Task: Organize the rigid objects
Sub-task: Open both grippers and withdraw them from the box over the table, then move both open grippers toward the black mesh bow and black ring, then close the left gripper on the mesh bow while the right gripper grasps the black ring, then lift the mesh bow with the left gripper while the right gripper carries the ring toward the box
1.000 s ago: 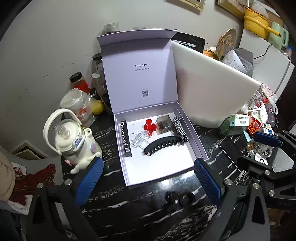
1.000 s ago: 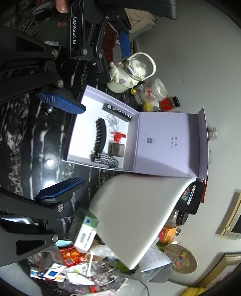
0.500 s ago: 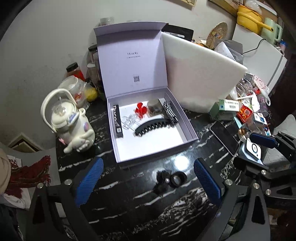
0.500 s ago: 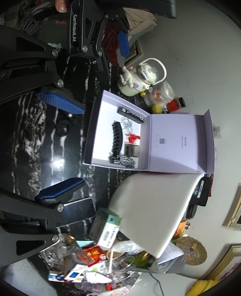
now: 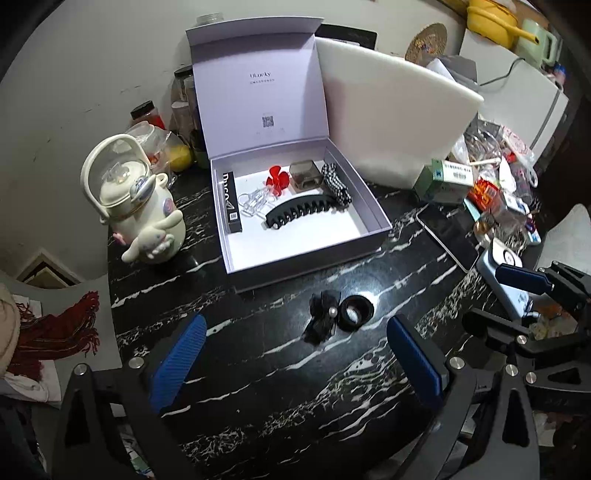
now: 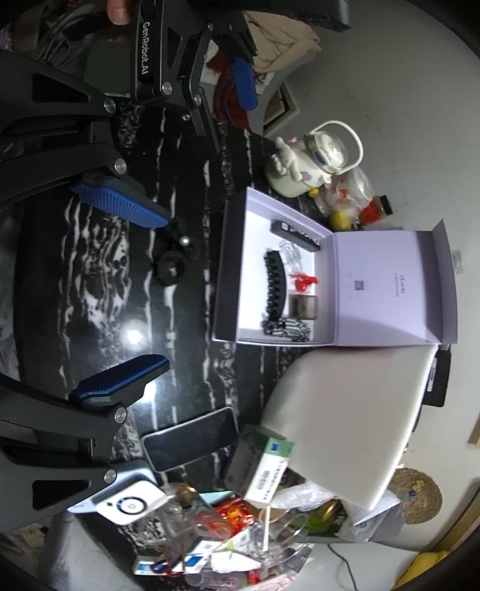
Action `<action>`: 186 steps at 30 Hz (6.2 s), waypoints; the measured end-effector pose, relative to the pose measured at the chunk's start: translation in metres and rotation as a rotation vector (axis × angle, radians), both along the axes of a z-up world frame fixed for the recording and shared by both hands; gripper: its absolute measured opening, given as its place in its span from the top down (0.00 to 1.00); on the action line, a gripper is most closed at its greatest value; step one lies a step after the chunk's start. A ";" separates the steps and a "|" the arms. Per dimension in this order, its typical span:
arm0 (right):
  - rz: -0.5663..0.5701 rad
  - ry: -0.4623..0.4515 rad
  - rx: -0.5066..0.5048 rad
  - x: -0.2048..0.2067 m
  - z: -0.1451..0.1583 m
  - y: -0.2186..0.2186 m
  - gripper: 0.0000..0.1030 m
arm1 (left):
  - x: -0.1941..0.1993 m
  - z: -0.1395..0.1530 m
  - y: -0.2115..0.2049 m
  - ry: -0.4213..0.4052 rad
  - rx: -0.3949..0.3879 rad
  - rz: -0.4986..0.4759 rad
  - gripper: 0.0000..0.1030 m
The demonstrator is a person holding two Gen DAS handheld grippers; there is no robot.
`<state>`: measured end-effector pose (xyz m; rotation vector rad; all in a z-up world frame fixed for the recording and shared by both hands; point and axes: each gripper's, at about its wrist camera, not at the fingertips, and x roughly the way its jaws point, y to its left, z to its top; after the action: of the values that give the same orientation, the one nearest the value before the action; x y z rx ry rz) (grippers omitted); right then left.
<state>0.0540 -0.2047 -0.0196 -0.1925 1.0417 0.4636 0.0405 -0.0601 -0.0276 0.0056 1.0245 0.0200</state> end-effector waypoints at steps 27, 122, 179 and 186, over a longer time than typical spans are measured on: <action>0.009 0.142 -0.020 0.005 -0.087 0.001 0.30 | 0.004 -0.083 0.016 0.150 -0.082 0.034 0.03; 0.087 0.113 -0.005 0.037 -0.108 -0.017 0.58 | 0.043 -0.102 -0.030 0.160 -0.139 -0.156 0.70; 0.118 0.115 0.003 0.079 -0.063 0.052 0.59 | 0.087 -0.048 0.034 0.107 -0.133 -0.152 0.70; 0.142 0.134 -0.001 0.110 -0.069 0.064 0.59 | 0.117 -0.057 0.042 0.121 -0.125 -0.140 0.70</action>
<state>0.1641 -0.1410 -0.0888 -0.2396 1.1638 0.6111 0.1579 -0.0181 -0.0843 -0.0359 1.1429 -0.1734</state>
